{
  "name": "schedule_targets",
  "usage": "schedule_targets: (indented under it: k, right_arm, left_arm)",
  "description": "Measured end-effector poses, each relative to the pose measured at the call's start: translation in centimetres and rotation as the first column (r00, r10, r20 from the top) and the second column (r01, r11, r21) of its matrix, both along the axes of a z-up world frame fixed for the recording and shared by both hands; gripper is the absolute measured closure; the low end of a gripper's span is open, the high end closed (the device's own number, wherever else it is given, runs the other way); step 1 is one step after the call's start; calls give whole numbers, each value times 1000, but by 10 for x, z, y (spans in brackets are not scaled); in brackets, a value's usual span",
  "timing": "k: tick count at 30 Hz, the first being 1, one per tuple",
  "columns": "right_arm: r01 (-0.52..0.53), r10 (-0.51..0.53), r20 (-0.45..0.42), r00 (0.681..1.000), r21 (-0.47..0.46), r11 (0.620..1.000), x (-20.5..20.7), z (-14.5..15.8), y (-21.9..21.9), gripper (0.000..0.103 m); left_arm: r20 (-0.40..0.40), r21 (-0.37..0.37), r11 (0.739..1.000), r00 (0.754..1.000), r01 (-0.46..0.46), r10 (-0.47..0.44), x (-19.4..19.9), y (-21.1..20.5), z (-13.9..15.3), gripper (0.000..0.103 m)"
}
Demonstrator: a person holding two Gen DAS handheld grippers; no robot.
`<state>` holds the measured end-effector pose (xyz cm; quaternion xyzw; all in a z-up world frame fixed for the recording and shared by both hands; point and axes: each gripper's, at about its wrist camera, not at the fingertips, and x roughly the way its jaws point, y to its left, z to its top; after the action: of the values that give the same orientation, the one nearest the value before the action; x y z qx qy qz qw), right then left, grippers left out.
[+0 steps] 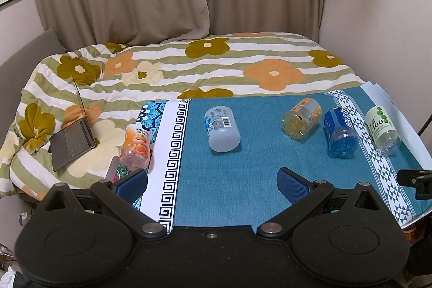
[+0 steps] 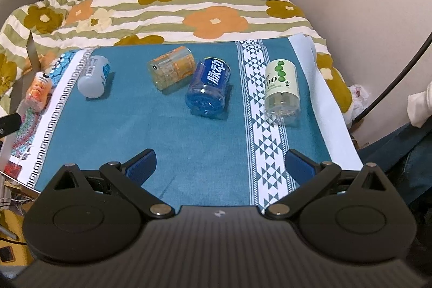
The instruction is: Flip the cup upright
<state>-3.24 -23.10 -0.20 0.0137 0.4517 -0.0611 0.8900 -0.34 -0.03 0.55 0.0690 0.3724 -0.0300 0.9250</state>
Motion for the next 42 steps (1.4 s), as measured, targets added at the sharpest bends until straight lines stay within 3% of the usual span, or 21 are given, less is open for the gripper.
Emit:
schedule_targets:
  k: [42]
  right_arm:
    - [21,-21,-1,1000,11,1000,2,0,-2,0]
  left_arm:
    - [5,-5,1000,1000,26,-26,5,-3,-2,0]
